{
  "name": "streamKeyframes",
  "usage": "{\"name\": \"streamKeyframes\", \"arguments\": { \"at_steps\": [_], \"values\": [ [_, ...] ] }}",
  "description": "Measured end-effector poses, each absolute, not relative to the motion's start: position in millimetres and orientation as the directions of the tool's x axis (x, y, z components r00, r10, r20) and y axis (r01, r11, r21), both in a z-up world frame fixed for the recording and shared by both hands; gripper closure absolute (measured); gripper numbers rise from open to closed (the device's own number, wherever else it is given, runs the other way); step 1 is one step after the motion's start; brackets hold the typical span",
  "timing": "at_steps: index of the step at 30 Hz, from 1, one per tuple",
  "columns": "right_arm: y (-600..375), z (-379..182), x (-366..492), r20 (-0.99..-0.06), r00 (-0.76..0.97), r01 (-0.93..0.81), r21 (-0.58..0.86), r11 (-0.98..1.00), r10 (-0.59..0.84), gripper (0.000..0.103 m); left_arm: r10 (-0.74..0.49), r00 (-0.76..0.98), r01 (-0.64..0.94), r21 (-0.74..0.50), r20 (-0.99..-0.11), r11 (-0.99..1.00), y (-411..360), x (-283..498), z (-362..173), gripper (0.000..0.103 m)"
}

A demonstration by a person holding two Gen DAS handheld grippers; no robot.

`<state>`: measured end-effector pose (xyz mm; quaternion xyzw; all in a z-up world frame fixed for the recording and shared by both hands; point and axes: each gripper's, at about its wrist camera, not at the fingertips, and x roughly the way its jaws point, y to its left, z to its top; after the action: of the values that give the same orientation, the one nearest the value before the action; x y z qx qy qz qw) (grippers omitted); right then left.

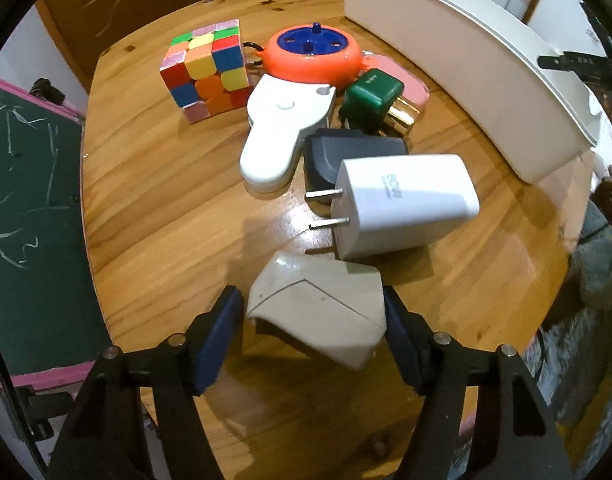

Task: Organize rigid objects
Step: 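Close the left gripper on the beige adapter, then carry the beige adapter into the white bin and open the left gripper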

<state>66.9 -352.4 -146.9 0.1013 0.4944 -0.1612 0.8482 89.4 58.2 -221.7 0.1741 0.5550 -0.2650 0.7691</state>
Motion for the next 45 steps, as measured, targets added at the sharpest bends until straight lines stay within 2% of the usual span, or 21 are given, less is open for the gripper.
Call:
{"name": "streamKeyframes", "arguments": {
  "at_steps": [3,6,8,9,15,20,23,28,32,36,41,45],
  "values": [
    [-351,-147,67,-0.871,0.457,0.373,0.008,0.928,-0.177,0.052,-0.239,0.213,0.624,-0.056,-0.947,0.779,58,87,-220,0.03],
    [-350,-148,68,-0.871,0.456,0.376,0.005,0.926,-0.181,0.052,-0.226,0.235,0.638,-0.025,-0.945,0.77,57,87,-221,0.03],
    [-351,-148,68,-0.871,0.457,0.378,0.007,0.926,-0.18,0.052,-0.228,0.261,0.646,-0.006,-0.938,0.763,56,81,-221,0.037],
    [-351,-148,68,-0.871,0.457,0.379,0.008,0.925,-0.179,0.052,-0.228,0.264,0.646,-0.004,-0.937,0.763,55,80,-221,0.037],
    [-351,-148,67,-0.87,0.458,0.38,0.005,0.925,-0.183,0.052,-0.23,0.306,0.583,-0.009,-0.924,0.812,60,71,-217,0.037],
    [-353,-148,66,-0.868,0.465,0.379,0.016,0.925,-0.175,0.052,-0.26,0.351,0.512,-0.049,-0.9,0.858,71,61,-190,0.037],
    [-354,-148,64,-0.863,0.466,0.384,0.0,0.923,-0.194,0.062,-0.228,0.395,0.446,-0.032,-0.89,0.895,69,58,-163,0.037],
    [-371,-148,60,-0.864,0.473,0.409,0.04,0.912,-0.174,0.088,-0.213,0.478,0.384,-0.016,-0.852,0.923,42,55,-101,0.037],
    [-381,-149,58,-0.863,0.495,0.391,0.118,0.913,-0.1,0.091,-0.245,0.521,0.417,-0.007,-0.818,0.909,-2,60,-63,0.037],
    [-385,-150,57,-0.856,0.513,0.379,0.168,0.91,-0.055,0.093,-0.278,0.513,0.448,-0.023,-0.812,0.894,-48,74,-48,0.037],
    [-390,-151,57,-0.855,0.518,0.345,0.21,0.915,0.0,0.096,-0.333,0.448,0.484,-0.088,-0.83,0.871,-109,95,-55,0.037],
    [-392,-150,55,-0.859,0.512,0.329,0.213,0.92,0.015,0.097,-0.33,0.386,0.481,-0.117,-0.861,0.869,-146,111,-79,0.037]
  ]
}}
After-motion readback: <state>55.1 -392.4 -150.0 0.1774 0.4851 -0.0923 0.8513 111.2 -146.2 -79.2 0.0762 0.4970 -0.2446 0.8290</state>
